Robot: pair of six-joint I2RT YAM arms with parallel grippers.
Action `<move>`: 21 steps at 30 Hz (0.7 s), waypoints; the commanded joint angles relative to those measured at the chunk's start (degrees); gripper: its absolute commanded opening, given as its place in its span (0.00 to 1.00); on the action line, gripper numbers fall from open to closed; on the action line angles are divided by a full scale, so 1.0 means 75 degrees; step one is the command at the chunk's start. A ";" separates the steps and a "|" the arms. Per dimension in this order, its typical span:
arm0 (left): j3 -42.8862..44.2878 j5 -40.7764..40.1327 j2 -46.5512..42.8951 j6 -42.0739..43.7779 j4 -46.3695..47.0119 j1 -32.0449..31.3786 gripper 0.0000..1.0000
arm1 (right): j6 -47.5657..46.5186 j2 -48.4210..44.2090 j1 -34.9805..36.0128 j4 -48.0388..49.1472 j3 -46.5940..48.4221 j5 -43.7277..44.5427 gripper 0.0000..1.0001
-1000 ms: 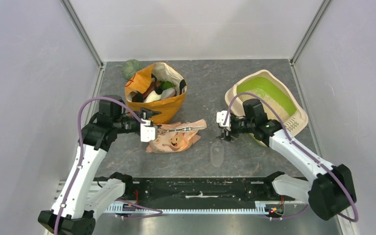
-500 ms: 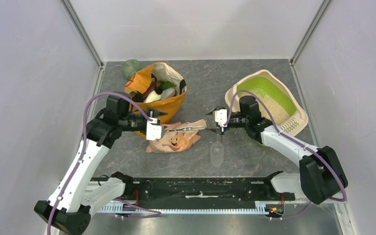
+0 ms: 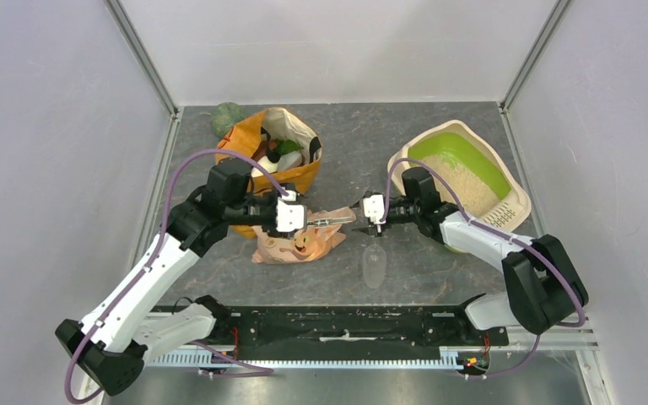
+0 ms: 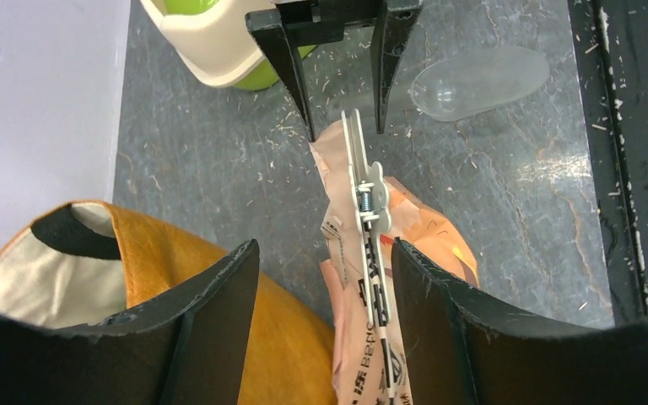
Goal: Fill the litter box with clean litter
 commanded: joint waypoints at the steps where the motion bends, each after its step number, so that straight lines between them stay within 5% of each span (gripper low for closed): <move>1: -0.0198 -0.0673 -0.0190 -0.1459 0.0845 -0.0107 0.66 | -0.0057 0.0092 0.0103 0.0899 0.0054 0.0012 0.61; 8: -0.0163 -0.0668 0.0056 -0.1377 0.0670 -0.0154 0.65 | 0.0011 0.0358 0.0313 0.1113 0.0220 0.0204 0.59; 12: -0.0093 -0.0587 0.0168 -0.1473 0.0622 -0.0244 0.65 | -0.0510 0.0383 0.0321 0.0771 0.0218 0.0146 0.45; 18: -0.0302 -0.0826 0.0283 -0.1581 0.0665 -0.0661 0.65 | -0.0241 0.0327 0.0321 0.1030 0.0236 0.0150 0.00; 21: -0.0517 -0.1254 0.0373 -0.1889 0.1081 -0.0926 0.65 | -0.0068 0.0235 0.0328 0.1129 0.0306 0.0175 0.00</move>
